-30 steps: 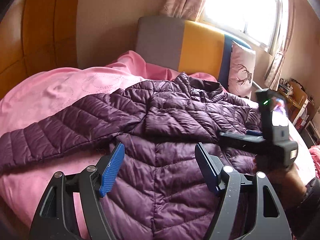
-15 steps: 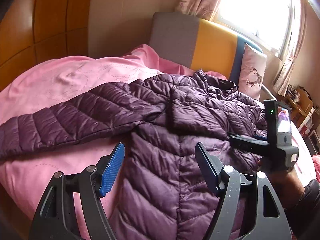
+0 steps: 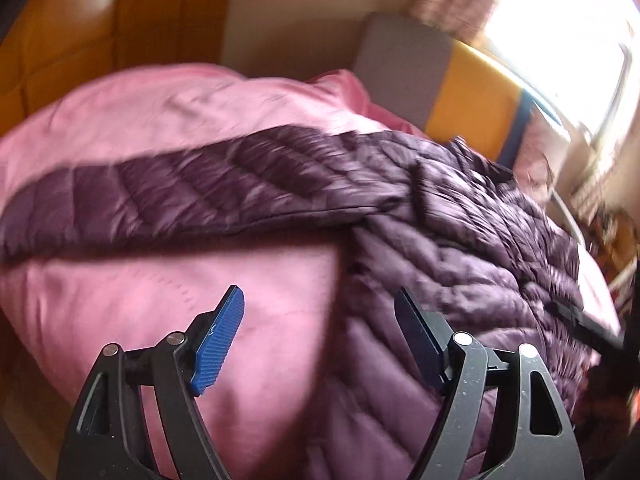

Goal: Fold large clothes
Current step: 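Grasp the jacket sleeve with the left tool and lift it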

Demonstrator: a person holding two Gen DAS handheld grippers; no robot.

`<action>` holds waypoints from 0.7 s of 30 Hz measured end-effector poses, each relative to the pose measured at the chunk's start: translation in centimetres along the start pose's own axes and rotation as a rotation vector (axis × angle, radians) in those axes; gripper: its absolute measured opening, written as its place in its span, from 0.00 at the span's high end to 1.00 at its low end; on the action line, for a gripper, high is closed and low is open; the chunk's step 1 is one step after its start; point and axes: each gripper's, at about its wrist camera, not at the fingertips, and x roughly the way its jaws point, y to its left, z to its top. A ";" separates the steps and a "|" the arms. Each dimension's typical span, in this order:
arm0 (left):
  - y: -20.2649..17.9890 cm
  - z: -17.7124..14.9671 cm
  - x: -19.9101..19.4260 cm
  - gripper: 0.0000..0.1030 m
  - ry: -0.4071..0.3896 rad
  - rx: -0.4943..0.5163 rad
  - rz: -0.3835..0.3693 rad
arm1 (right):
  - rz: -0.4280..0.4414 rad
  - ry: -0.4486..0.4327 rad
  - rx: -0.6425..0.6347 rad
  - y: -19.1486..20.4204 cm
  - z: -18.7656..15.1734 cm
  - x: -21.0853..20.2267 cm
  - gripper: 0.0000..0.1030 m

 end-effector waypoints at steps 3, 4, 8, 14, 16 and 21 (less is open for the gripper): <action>5.4 0.1 -0.3 0.26 0.018 -0.177 -0.012 | -0.018 0.008 -0.021 -0.2 -1.6 -0.3 0.02; 7.9 0.1 -0.6 0.26 0.018 -0.259 -0.014 | -0.017 0.007 -0.021 -0.3 -2.0 -0.3 0.02; 16.2 0.3 -2.0 0.33 -0.019 -0.518 0.013 | 0.001 0.006 0.004 -0.6 -2.9 0.0 0.02; 24.9 0.4 -3.2 0.47 -0.111 -0.818 0.048 | 0.031 0.008 0.036 -1.1 -3.4 0.5 0.02; 26.4 0.9 -2.9 0.57 -0.122 -0.864 0.054 | 0.040 0.008 0.044 -1.3 -3.5 0.6 0.02; 25.6 3.5 -3.2 0.92 -0.153 -0.777 0.101 | 0.038 0.007 0.041 -1.3 -3.5 0.7 0.02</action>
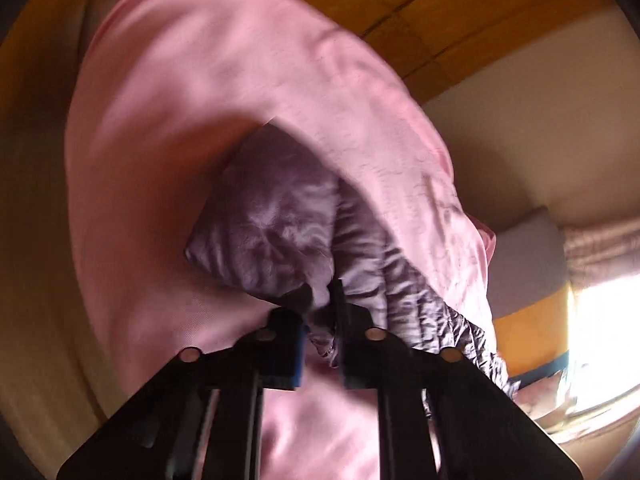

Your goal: Fold large clothes

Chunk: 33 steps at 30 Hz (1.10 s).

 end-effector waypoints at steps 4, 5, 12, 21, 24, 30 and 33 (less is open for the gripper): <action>-6.1 -1.1 -2.3 0.93 -0.068 0.241 -0.060 | 0.000 0.000 0.001 0.0 -0.1 0.0 0.02; -8.1 -1.9 -2.9 0.93 -0.083 0.317 -0.086 | 0.000 -0.001 0.002 0.0 -0.1 0.0 0.02; -20.1 -11.4 -4.6 0.93 -0.058 0.754 -0.287 | 0.013 -0.002 0.014 -0.3 -0.2 -0.2 0.02; -26.9 -27.0 0.3 0.92 0.227 1.086 -0.412 | 0.045 0.009 0.036 -0.7 -0.1 -0.2 0.02; -26.7 -29.6 2.0 0.80 0.303 1.139 -0.383 | 0.072 0.029 0.037 -1.0 0.3 -0.5 0.05; -24.8 -30.0 2.1 0.26 0.293 1.121 -0.417 | 0.235 0.026 0.149 -2.2 2.8 -1.8 0.17; -24.6 -29.5 1.5 0.26 0.303 1.087 -0.423 | 0.360 0.032 0.196 -1.2 4.9 -1.4 0.17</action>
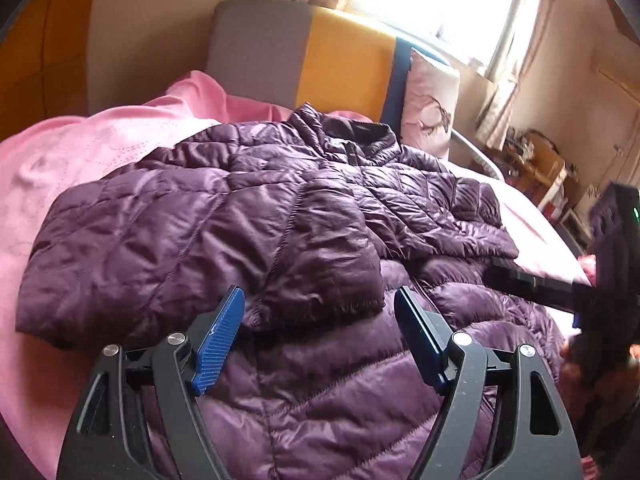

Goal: Fold large clothes
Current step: 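Grasp the other jacket sleeve with the right tool and fold it over the body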

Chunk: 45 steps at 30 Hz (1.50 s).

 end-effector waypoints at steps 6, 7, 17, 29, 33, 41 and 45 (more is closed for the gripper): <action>2.0 -1.4 -2.9 0.26 -0.038 -0.089 0.004 | 0.075 0.114 -0.072 5.5 2.0 6.2 0.25; 2.6 -1.7 -3.3 0.26 -0.040 -0.107 0.013 | 0.068 0.138 -0.088 6.4 2.0 7.5 0.28; 5.6 -1.8 -3.3 0.26 -0.019 -0.190 0.196 | -0.008 -0.020 -0.296 13.8 6.2 4.4 0.92; 4.4 2.8 1.4 0.26 0.034 -0.133 0.336 | -0.129 -0.248 -0.096 4.0 12.6 -5.0 0.92; 4.8 3.7 3.3 0.31 0.061 -0.135 0.377 | -0.190 -0.245 -0.024 -0.4 12.2 -5.8 0.92; 6.0 2.8 5.4 0.47 0.129 -0.162 0.376 | -0.287 -0.148 0.108 -7.7 9.0 -4.6 0.92; 6.4 2.7 5.3 0.50 0.135 -0.156 0.371 | -0.341 -0.101 0.159 -10.8 7.7 -3.0 0.92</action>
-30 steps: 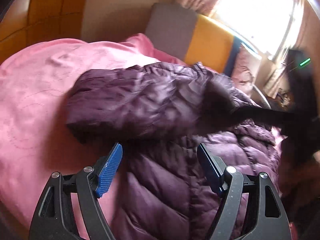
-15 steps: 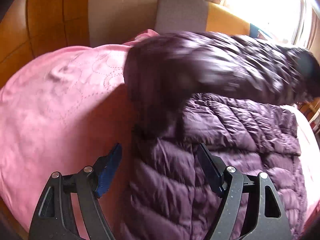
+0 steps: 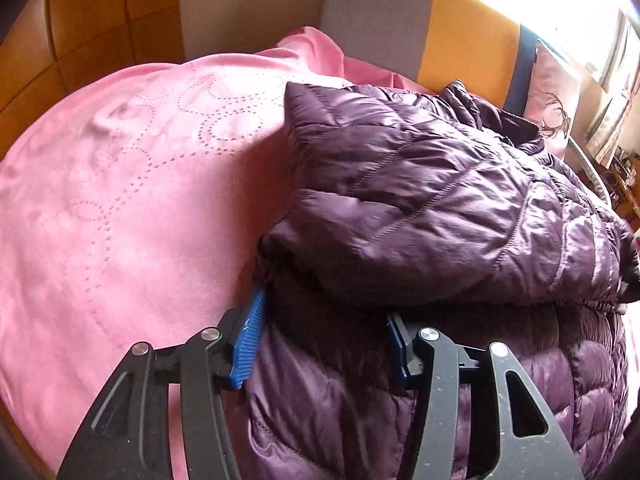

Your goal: Fold large clothes

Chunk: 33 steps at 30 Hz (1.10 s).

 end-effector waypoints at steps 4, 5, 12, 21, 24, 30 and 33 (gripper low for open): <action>0.2 -0.7 -1.4 0.50 -0.011 0.031 0.000 | -0.036 0.021 -0.027 -0.9 -0.5 1.5 0.91; 0.4 -0.8 -1.9 0.50 -0.016 0.029 -0.002 | -0.044 0.023 -0.039 -0.7 -0.5 1.4 0.90; 2.0 -0.2 -6.7 0.34 -0.170 0.020 -0.039 | -0.078 -0.102 -0.135 1.2 -0.7 -2.3 0.47; -4.8 6.1 -3.1 0.34 -0.164 0.058 -0.191 | -0.035 -0.089 -0.224 6.9 0.1 0.9 0.21; -6.0 6.9 -0.7 0.34 -0.124 0.081 -0.176 | -0.084 -0.058 -0.226 6.7 0.5 3.3 0.21; -6.1 5.9 4.8 0.33 -0.024 0.108 -0.143 | -0.131 -0.021 -0.283 5.9 -0.2 6.9 0.20; -6.0 5.2 5.5 0.33 -0.037 0.098 -0.142 | -0.131 -0.021 -0.287 5.4 -0.7 8.4 0.20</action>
